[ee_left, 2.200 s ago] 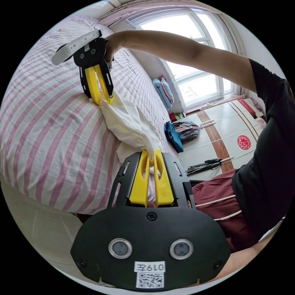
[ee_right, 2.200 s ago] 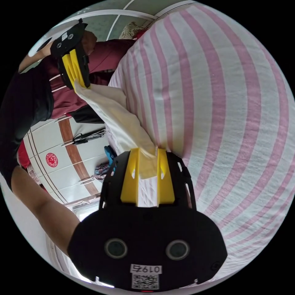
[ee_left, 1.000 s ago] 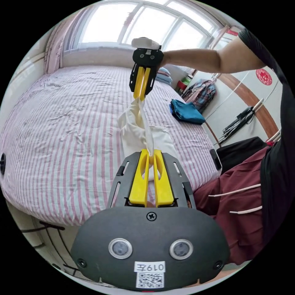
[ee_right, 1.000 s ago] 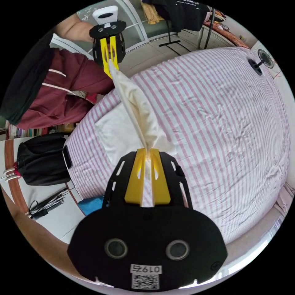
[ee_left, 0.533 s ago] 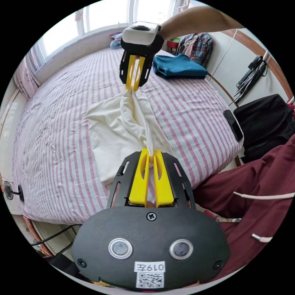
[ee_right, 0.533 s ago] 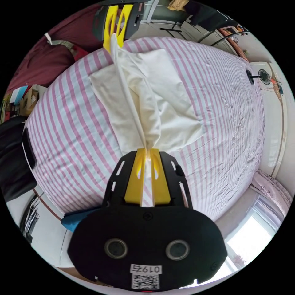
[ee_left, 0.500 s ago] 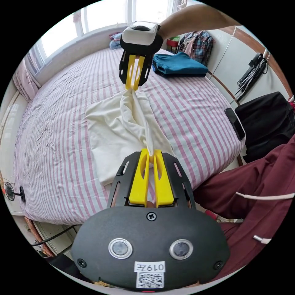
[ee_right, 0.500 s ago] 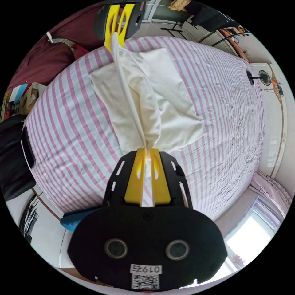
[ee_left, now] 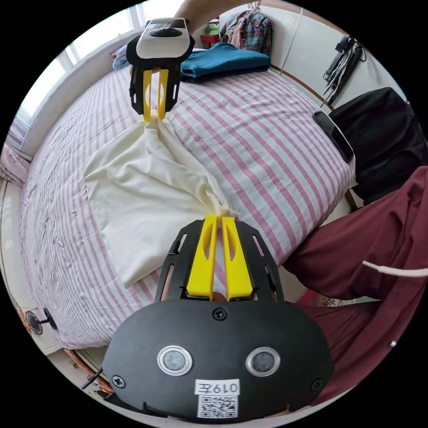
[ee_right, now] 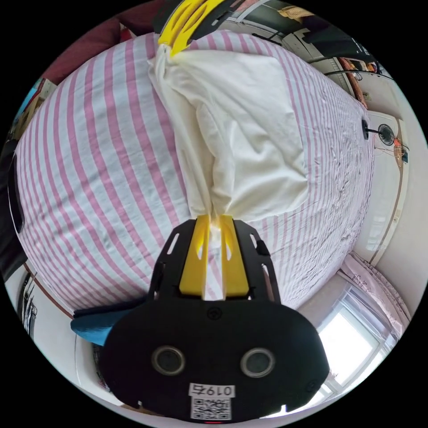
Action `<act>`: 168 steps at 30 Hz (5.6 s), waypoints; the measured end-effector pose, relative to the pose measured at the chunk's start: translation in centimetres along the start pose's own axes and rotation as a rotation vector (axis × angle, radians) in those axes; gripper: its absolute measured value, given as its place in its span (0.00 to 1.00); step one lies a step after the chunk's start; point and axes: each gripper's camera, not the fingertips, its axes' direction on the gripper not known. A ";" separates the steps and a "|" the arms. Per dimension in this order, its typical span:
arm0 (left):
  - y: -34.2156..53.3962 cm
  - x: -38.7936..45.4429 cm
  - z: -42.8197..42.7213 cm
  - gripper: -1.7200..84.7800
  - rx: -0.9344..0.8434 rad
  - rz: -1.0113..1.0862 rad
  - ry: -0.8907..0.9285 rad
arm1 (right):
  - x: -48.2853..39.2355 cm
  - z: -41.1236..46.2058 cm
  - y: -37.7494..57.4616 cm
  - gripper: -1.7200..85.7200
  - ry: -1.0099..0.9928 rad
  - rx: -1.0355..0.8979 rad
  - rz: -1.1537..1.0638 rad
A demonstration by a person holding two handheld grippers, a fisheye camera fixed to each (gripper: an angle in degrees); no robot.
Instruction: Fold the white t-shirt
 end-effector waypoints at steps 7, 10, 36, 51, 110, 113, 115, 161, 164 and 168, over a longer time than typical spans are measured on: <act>0.4 -1.6 -2.0 0.03 0.003 -0.006 0.245 | -3.9 -4.2 4.2 0.07 0.031 -0.077 0.181; 1.7 -2.9 -4.3 0.03 0.055 -0.042 0.258 | -5.1 -5.9 6.8 0.05 -0.027 -0.124 0.321; 3.1 -18.2 -5.2 0.03 0.034 -0.379 0.136 | -12.6 -4.6 29.6 0.04 -0.900 0.405 2.723; 2.0 -24.0 -6.4 0.03 0.001 -0.374 0.255 | -11.4 -3.2 37.2 0.06 -0.949 0.349 2.549; -17.4 -43.6 -4.4 0.03 0.043 -0.051 0.375 | -8.1 -4.4 32.3 0.11 -1.061 0.493 2.412; -14.0 -43.6 -5.7 0.03 0.113 -0.097 0.424 | -7.5 -5.3 29.3 0.11 -1.090 0.399 2.296; -11.3 -42.4 -6.3 0.03 0.130 -0.103 0.463 | -7.2 -6.2 27.4 0.10 -1.074 0.375 2.247; 0.2 -40.6 2.3 0.03 -0.039 -0.333 0.554 | -8.6 -3.2 26.1 0.01 -1.202 0.345 2.016; 0.4 -40.5 3.0 0.03 -0.069 -0.317 0.516 | -9.7 -3.8 26.8 0.02 -1.208 0.349 2.078; 1.0 -40.9 2.6 0.03 -0.067 -0.359 0.524 | -10.0 -3.3 26.8 0.05 -1.276 0.400 2.105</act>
